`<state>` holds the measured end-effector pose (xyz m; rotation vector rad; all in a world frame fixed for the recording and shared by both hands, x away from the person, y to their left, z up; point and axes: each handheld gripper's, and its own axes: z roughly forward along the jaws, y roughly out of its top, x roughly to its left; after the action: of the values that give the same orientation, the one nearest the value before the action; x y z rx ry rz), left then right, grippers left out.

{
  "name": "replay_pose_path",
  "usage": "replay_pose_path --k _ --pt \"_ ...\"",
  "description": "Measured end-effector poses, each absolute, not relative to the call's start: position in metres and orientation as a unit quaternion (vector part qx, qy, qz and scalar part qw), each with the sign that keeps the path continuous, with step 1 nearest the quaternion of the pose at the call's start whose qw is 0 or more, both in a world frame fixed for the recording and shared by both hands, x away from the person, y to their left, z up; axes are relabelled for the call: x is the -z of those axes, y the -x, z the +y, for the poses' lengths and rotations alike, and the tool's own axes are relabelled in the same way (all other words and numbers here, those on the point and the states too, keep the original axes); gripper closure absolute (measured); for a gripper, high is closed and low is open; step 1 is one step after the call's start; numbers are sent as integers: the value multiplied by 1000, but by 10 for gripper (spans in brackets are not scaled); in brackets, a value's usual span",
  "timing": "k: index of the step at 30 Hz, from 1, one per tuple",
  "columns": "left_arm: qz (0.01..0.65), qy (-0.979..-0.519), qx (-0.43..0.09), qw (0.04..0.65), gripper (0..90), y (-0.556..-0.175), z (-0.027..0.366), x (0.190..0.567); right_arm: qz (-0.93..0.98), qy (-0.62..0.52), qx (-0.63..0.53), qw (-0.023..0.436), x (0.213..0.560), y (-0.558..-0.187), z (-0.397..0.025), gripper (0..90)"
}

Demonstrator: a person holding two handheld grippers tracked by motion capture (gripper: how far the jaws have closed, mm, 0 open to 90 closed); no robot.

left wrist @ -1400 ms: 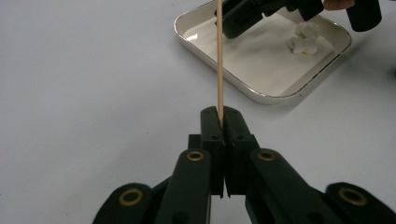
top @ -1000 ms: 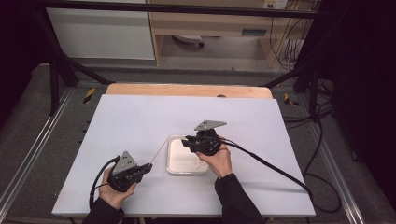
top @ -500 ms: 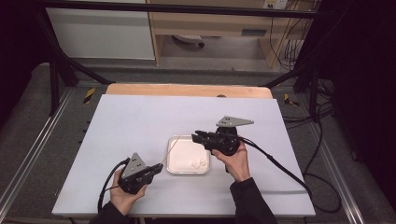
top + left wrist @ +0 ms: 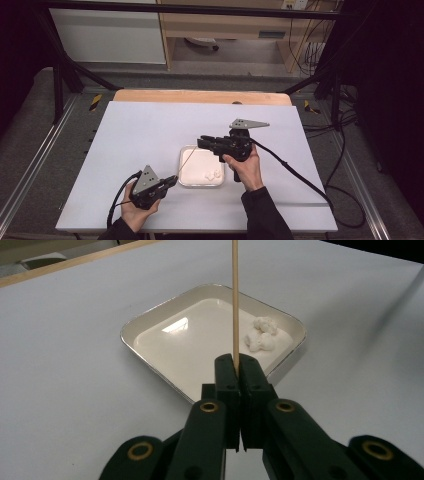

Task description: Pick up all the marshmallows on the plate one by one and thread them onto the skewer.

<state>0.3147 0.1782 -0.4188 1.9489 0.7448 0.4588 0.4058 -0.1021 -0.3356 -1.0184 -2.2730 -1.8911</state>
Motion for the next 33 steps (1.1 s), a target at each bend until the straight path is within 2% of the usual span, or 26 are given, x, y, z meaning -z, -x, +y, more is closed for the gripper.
replay_pose_path --k 17,33 --pt "298 -798 -193 487 887 -312 177 419 -728 330 600 39 345 -413 -95 740" --pt "300 -781 -200 510 892 -308 178 422 -709 319 625 73 350 -404 -88 803"
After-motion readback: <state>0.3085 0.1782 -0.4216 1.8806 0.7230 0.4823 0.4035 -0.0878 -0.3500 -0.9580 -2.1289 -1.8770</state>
